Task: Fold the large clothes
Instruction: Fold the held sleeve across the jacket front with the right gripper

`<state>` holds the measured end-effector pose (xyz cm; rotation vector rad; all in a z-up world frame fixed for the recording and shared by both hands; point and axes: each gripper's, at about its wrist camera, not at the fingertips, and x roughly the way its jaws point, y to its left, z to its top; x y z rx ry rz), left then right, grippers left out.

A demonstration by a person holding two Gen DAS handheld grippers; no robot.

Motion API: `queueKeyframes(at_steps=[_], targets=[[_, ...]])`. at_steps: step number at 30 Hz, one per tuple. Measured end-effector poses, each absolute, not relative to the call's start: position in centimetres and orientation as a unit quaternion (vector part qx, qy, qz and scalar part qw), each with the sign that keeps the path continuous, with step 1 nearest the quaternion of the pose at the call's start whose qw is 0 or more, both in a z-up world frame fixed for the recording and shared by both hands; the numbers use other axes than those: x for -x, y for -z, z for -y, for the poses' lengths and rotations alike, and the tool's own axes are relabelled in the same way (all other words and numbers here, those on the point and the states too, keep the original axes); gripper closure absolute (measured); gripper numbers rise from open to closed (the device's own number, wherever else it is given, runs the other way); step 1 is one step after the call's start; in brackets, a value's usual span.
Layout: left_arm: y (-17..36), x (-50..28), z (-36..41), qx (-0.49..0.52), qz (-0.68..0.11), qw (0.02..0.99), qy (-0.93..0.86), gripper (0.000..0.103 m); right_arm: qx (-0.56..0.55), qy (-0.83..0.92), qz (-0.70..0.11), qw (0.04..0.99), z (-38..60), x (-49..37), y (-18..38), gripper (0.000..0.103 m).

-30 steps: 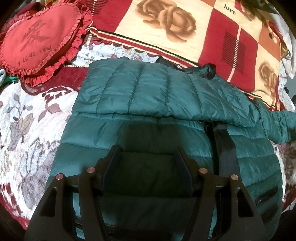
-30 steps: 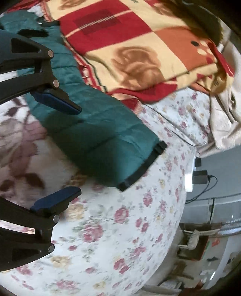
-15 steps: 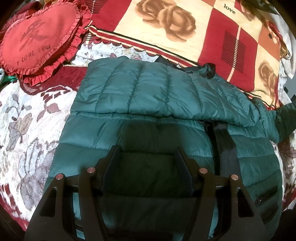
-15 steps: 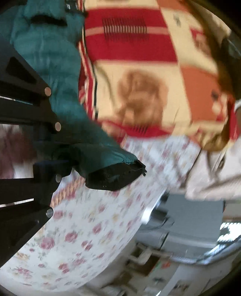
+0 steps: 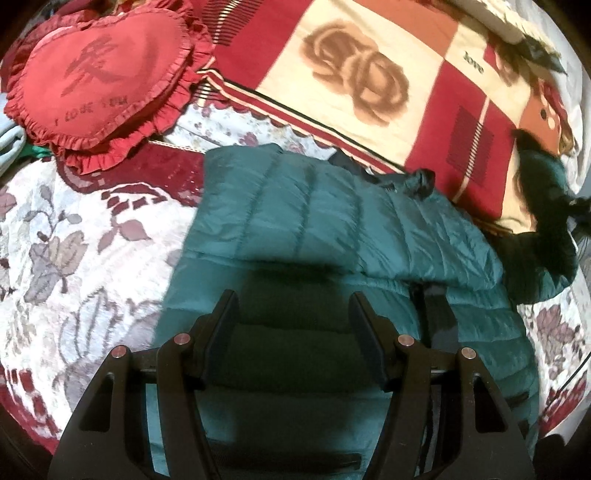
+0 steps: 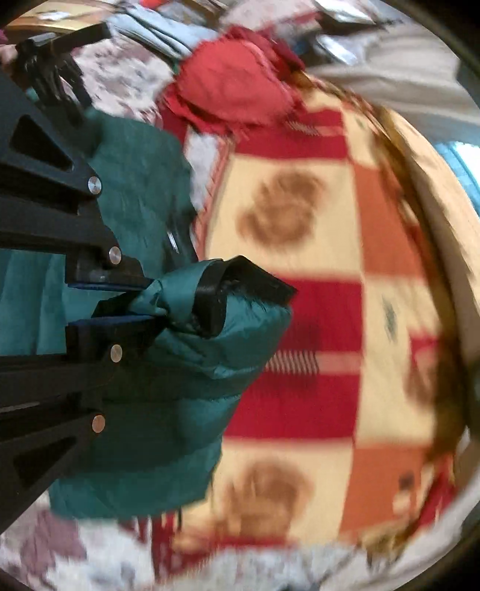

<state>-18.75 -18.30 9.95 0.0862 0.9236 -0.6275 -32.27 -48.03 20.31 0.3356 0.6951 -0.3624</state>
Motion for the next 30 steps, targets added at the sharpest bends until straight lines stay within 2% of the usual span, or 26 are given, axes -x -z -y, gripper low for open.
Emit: queueKeyframes(at_steps=[7,8,9,11,19,21,30], targets=[[-11.0,17.2,17.3,-0.01,-0.446,0.847,0.29,0.041,-0.197,0.087,-0.404,0.889,41.4,24.7,-12.3,0.091],[-11.2,17.0,17.4,-0.008,-0.446,0.846,0.291,0.041,-0.205,0.07,-0.412,0.885,40.9,24.2,-11.1,0.08],[-11.5,16.8,17.7,-0.007,-0.447,0.845,0.294,0.041,-0.211,0.063,-0.409,0.886,40.6,24.4,-10.6,0.049],[-11.8,16.6,18.3,-0.007,-0.452,0.839,0.303,0.041,-0.23,0.055,-0.39,0.89,40.2,25.5,-10.6,0.025],[-13.1,16.3,24.0,0.021,-0.465,0.813,0.35,0.04,-0.197,0.067,-0.398,0.893,41.8,32.7,-13.6,0.025],[-13.2,16.5,26.4,0.013,-0.47,0.803,0.367,0.031,-0.201,0.078,-0.395,0.893,43.0,34.5,-14.3,0.025],[-9.8,16.8,33.8,-0.026,-0.507,0.783,0.36,0.032,-0.227,0.103,-0.367,0.896,45.8,40.0,-15.8,0.024]])
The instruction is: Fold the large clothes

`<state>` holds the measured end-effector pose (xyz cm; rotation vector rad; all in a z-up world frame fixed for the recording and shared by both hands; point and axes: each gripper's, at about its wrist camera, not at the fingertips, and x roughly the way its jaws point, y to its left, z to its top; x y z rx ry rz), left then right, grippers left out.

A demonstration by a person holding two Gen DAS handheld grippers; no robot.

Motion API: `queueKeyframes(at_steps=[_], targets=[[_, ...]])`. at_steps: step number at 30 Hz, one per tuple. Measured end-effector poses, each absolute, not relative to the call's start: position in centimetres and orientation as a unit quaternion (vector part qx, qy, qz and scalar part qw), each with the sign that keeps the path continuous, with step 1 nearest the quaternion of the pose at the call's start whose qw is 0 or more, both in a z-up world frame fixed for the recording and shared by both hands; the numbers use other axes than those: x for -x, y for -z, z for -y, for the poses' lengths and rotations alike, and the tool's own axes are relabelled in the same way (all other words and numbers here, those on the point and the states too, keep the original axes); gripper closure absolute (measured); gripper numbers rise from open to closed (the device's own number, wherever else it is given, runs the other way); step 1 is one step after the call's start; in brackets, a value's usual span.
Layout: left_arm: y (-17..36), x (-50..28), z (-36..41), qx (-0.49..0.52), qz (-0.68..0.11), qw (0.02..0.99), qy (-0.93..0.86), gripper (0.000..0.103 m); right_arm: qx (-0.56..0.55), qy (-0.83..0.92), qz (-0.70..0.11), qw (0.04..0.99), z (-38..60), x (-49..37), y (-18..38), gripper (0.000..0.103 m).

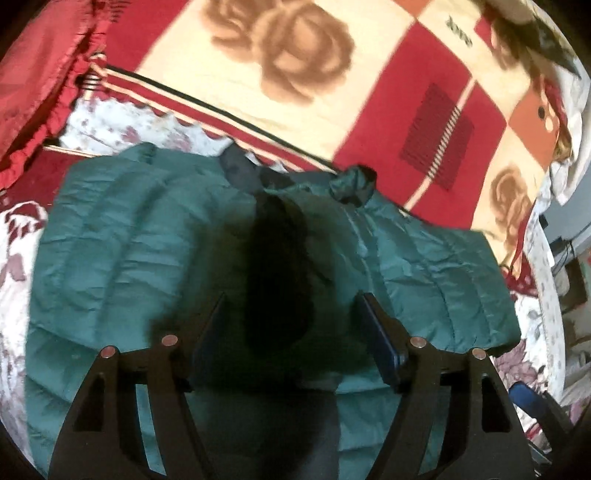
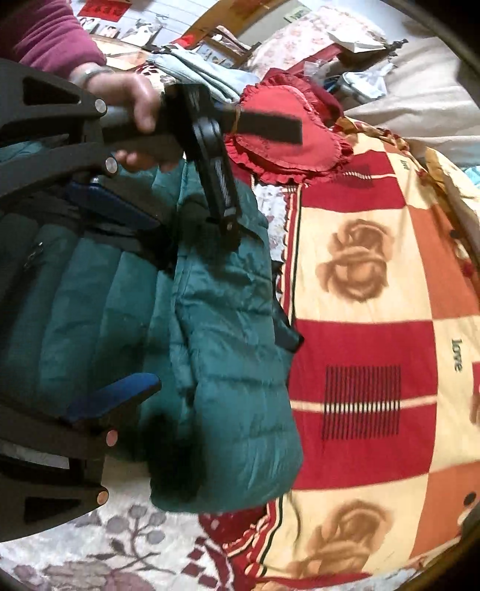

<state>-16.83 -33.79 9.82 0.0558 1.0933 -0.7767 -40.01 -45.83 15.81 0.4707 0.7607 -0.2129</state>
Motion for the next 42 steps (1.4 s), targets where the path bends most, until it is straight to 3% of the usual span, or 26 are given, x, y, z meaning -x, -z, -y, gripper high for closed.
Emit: queueKeyframes(at_steps=[1,3,6,11,16,17,19,31,37,39,42], targets=[[-9.8,16.9,34.0,-0.026,-0.505,0.781,0.367,0.035,-0.23,0.106,-0.365,0.896,46.0,40.2,-15.8,0.024],[-10.4,17.3,33.9,-0.028,-0.488,0.792,0.365,0.083,-0.231,0.113,-0.36,0.897,46.2,40.5,-16.0,0.024],[-12.0,16.6,32.6,-0.016,-0.477,0.793,0.379,0.09,-0.226,0.126,-0.35,0.9,46.5,40.9,-16.5,0.024],[-15.6,13.8,27.6,-0.004,-0.425,0.835,0.35,0.09,-0.229,0.157,-0.32,0.906,47.8,41.7,-17.8,0.024],[-15.1,10.8,22.9,-0.007,-0.422,0.853,0.307,0.09,-0.269,0.205,-0.313,0.887,50.3,40.2,-17.6,0.024],[-14.6,10.5,22.1,-0.006,-0.425,0.853,0.302,0.09,-0.273,0.21,-0.315,0.884,50.6,39.6,-17.4,0.029],[-13.6,9.9,20.9,-0.008,-0.431,0.855,0.288,0.09,-0.27,0.211,-0.326,0.881,50.6,37.9,-17.1,0.042],[-8.4,10.2,20.5,-0.018,-0.464,0.843,0.271,0.09,-0.189,0.204,-0.447,0.85,48.9,29.9,-8.1,0.043],[-9.3,10.5,20.2,-0.031,-0.458,0.849,0.261,0.082,-0.198,0.2,-0.446,0.85,48.9,31.0,-9.4,0.043],[-10.5,10.8,19.8,-0.034,-0.445,0.86,0.247,0.071,-0.199,0.197,-0.433,0.857,48.4,31.7,-10.4,0.043],[-12.5,11.4,19.4,-0.04,-0.413,0.878,0.239,0.066,-0.196,0.194,-0.413,0.868,47.9,32.2,-11.7,0.043]])
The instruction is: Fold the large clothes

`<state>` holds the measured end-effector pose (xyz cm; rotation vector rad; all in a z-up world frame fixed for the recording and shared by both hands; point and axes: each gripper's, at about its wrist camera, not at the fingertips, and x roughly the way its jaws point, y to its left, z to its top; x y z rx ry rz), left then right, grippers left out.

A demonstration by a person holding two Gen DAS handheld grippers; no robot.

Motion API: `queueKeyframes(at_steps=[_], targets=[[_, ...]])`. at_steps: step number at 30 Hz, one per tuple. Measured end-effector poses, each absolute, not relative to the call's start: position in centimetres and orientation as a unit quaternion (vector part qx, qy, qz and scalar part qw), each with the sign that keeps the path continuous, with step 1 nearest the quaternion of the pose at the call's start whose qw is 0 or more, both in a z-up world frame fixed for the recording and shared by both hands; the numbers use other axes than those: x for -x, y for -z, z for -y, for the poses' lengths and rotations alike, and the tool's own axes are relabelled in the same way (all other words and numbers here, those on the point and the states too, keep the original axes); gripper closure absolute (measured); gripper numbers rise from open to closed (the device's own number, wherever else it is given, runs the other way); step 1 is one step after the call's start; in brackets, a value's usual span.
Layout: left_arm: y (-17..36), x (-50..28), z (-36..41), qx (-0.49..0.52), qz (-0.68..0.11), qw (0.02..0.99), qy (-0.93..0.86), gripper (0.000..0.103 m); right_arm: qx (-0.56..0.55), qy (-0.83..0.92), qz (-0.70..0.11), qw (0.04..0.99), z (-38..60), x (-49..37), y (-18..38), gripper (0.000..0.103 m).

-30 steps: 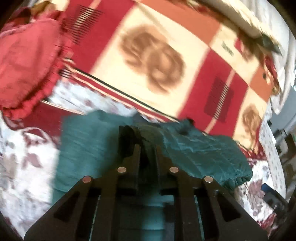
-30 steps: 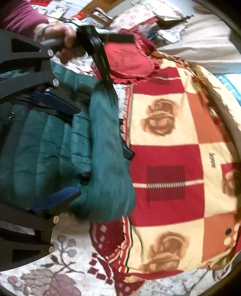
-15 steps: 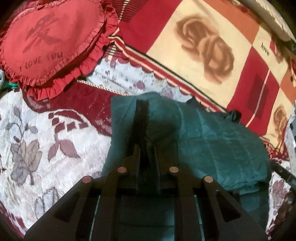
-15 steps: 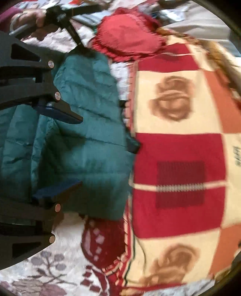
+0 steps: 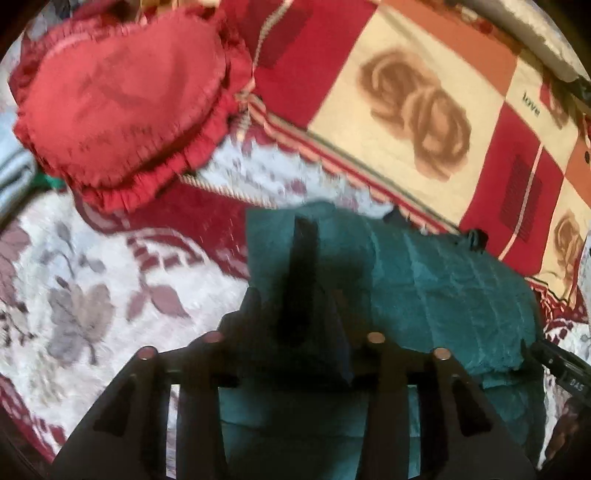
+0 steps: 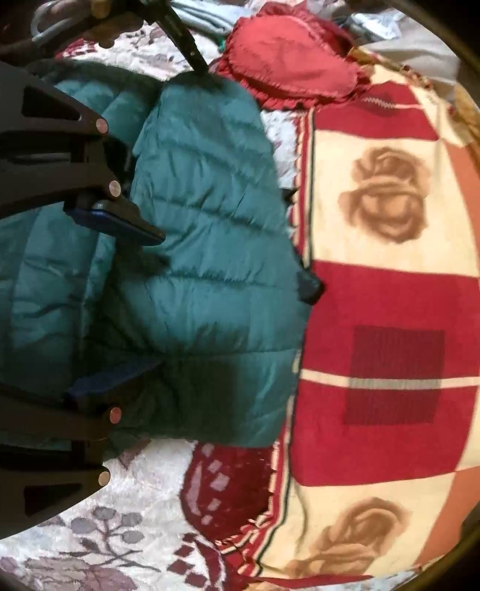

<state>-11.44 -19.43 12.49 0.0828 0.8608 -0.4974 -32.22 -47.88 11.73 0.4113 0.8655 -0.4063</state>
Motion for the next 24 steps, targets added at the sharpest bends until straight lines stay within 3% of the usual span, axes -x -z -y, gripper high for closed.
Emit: queueKeyframes(at_steps=[10,18,24], targets=[[-15.3,13.2,23.0,-0.058,-0.378,0.88,0.281,0.065,-0.208,0.181,-0.39,0.879,46.5,29.3,-13.1,0.043],[-10.4,12.4,27.2,-0.103,-0.412,0.866,0.263,0.065,-0.176,0.186,-0.407,0.877,45.0,25.3,-10.9,0.042],[-7.5,11.7,27.8,-0.124,-0.418,0.864,0.252,0.065,-0.153,0.187,-0.452,0.859,44.8,22.4,-7.7,0.035]])
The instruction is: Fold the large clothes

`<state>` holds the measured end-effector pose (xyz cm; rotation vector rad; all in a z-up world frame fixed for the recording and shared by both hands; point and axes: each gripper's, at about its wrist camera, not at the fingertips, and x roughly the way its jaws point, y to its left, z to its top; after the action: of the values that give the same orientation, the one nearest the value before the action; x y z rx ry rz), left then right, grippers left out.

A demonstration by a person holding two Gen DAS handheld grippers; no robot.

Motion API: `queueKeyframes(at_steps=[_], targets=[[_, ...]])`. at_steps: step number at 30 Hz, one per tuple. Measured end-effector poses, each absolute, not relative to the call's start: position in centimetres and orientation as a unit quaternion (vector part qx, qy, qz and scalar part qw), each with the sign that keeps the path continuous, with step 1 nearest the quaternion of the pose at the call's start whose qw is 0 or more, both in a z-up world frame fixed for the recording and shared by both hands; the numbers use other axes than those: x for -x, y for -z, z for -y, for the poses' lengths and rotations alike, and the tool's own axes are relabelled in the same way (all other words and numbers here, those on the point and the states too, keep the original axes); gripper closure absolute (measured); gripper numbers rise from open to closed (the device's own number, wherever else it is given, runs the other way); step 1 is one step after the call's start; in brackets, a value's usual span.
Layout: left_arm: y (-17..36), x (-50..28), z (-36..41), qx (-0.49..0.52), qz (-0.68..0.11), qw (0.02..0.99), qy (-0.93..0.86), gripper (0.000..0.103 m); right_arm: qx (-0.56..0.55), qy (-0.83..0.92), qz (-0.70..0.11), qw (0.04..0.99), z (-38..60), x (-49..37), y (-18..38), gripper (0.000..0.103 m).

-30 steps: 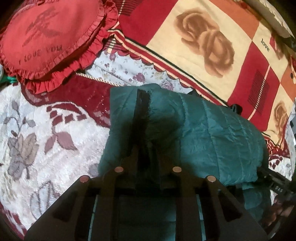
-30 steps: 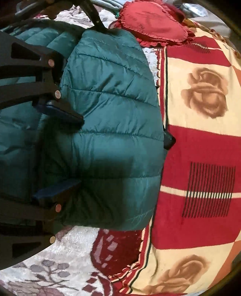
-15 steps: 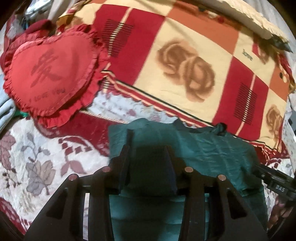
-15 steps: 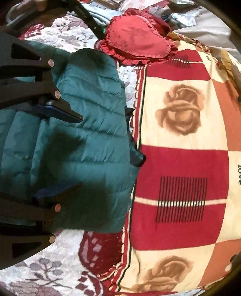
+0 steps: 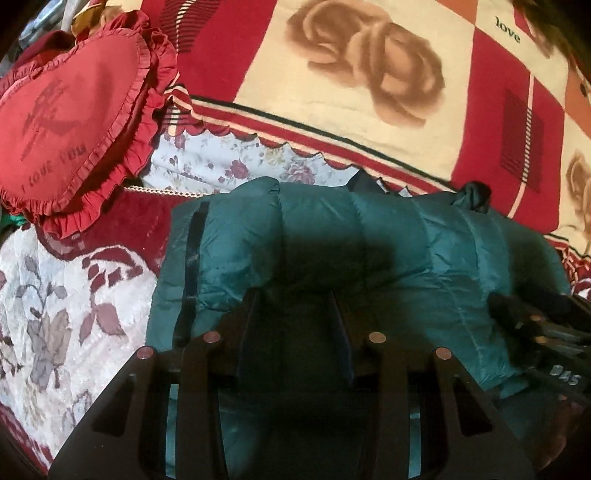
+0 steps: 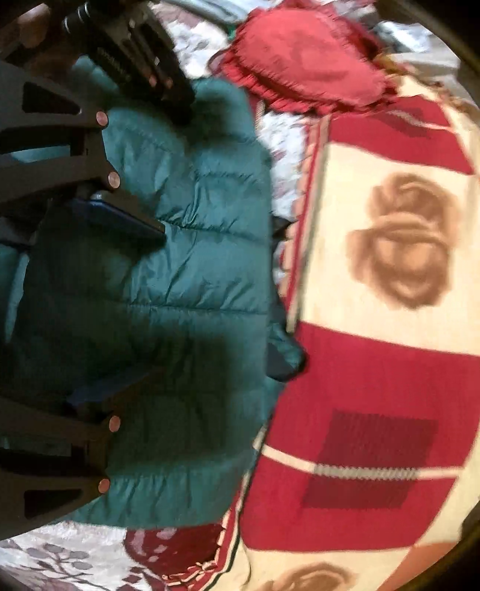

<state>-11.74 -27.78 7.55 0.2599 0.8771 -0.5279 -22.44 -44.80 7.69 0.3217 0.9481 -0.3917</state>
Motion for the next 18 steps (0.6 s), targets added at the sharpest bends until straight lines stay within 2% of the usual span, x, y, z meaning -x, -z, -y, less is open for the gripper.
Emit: queueKeyframes(at_steps=[5,12,15,18], targets=[[-6.8,12.0,28.0,-0.139,-0.412,0.865,0.251,0.065,-0.162,0.198,-0.446,0.858,45.0,22.3,-6.6,0.032],[-6.6,11.8,27.7,-0.13,-0.418,0.862,0.257,0.065,-0.182,0.199,-0.422,0.866,44.9,25.8,-10.5,0.032],[-6.5,11.8,27.7,-0.13,-0.419,0.861,0.257,0.065,-0.18,0.227,-0.413,0.864,45.9,27.8,-11.0,0.024],[-6.5,11.8,27.7,-0.13,-0.418,0.861,0.257,0.065,-0.195,0.244,-0.437,0.844,47.8,28.3,-8.9,0.023]])
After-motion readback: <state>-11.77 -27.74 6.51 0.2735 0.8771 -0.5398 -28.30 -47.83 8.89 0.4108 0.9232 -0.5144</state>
